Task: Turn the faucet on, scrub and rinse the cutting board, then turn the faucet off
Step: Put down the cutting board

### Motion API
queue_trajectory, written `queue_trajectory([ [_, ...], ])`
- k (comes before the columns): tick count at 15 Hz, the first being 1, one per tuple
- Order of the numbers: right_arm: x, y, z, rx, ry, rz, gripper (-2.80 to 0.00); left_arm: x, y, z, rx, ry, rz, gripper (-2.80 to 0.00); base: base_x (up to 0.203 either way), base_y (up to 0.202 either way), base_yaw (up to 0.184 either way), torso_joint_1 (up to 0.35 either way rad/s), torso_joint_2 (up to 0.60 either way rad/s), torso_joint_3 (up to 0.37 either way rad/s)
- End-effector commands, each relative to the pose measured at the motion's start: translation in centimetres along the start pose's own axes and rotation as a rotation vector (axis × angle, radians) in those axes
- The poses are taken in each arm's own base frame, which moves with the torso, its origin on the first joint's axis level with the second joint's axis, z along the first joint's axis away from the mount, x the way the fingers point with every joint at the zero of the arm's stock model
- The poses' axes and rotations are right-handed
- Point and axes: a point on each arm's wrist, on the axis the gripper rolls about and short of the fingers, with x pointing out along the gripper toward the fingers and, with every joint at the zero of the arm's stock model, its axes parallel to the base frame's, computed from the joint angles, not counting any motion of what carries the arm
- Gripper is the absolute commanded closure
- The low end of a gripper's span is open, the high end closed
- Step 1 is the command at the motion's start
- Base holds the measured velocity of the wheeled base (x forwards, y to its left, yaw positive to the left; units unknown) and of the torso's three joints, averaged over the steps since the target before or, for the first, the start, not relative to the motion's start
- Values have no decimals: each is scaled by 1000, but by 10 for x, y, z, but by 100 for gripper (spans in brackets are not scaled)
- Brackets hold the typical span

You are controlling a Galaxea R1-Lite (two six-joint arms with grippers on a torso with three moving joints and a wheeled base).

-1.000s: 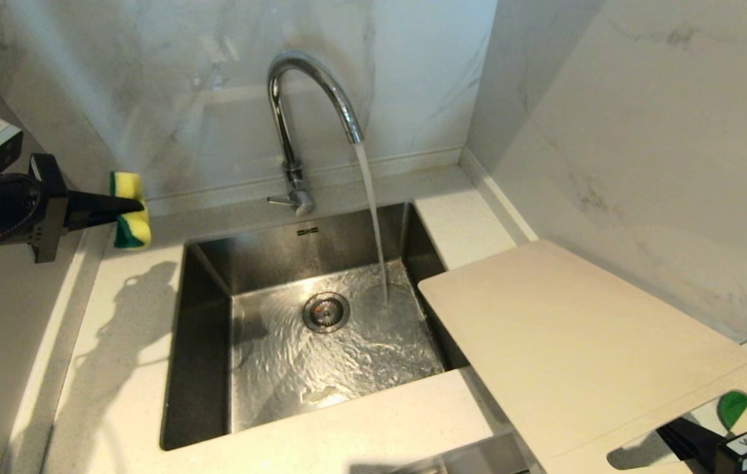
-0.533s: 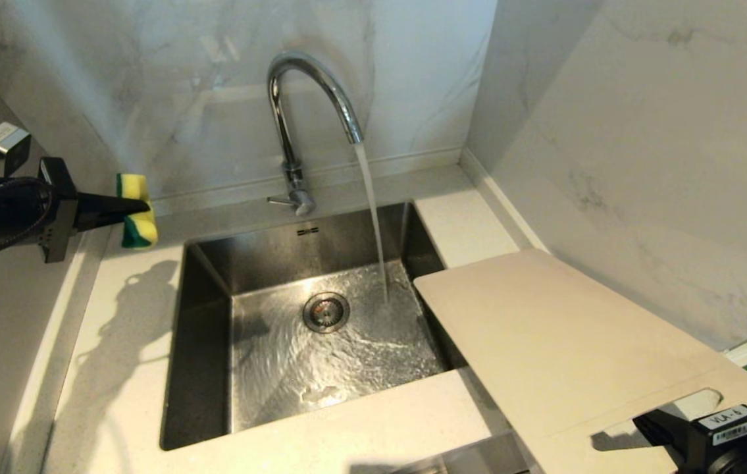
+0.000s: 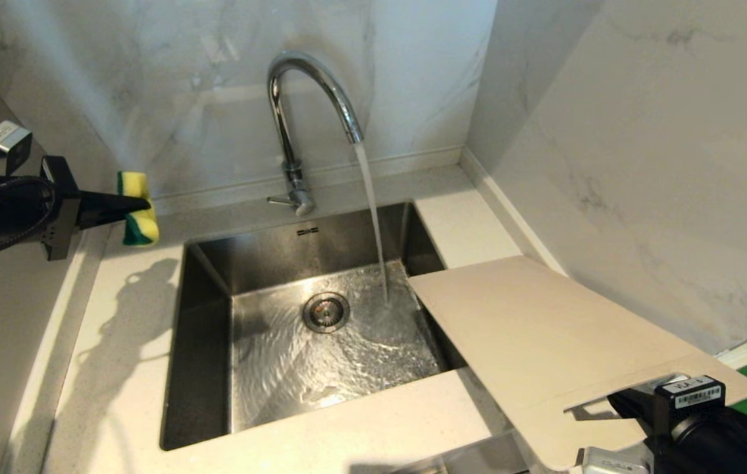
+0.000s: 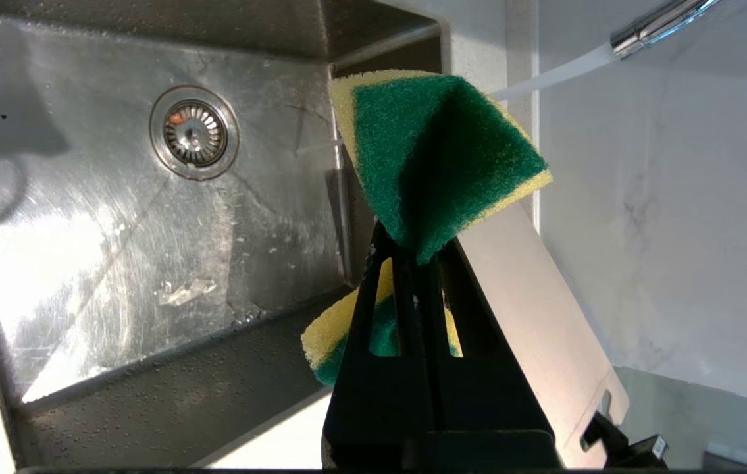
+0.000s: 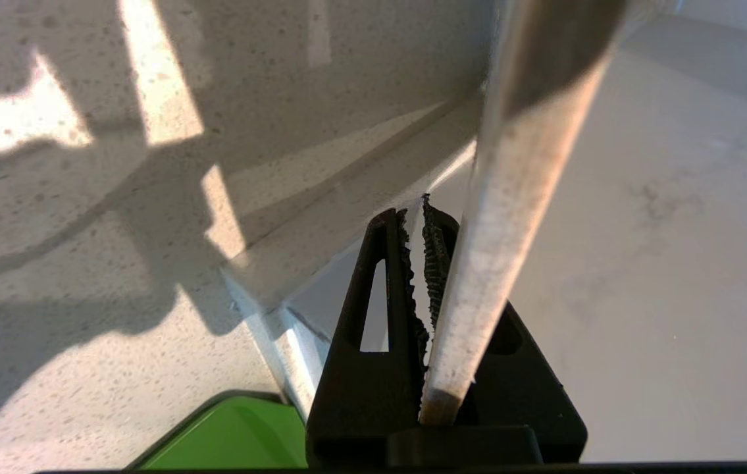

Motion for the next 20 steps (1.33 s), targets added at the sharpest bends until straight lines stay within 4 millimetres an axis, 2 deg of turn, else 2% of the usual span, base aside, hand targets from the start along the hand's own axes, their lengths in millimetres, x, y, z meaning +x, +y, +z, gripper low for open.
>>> queue_trajectory([
  [1, 10, 1, 2, -18, 0, 40, 0, 0, 1, 0, -5, 2, 0, 0, 0, 0, 0, 0, 0, 0],
  [4, 20, 9, 5, 27, -7, 110, 0, 0, 1, 0, -4, 1, -1, 0, 0, 0, 0, 0, 0, 0],
  [9, 31, 38, 11, 97, -134, 322, 0, 0, 1, -1, -7, 4, 1, 0, 0, 0, 0, 0, 0, 0],
  [13, 38, 49, 14, 113, -217, 434, 0, 6, 4, 1, -1, -3, -6, 0, 0, 0, 0, 0, 0, 0],
  [20, 67, 63, 23, 138, -295, 594, 0, 13, 7, 4, 7, -11, -12, 0, 0, 0, 0, 0, 0, 0],
])
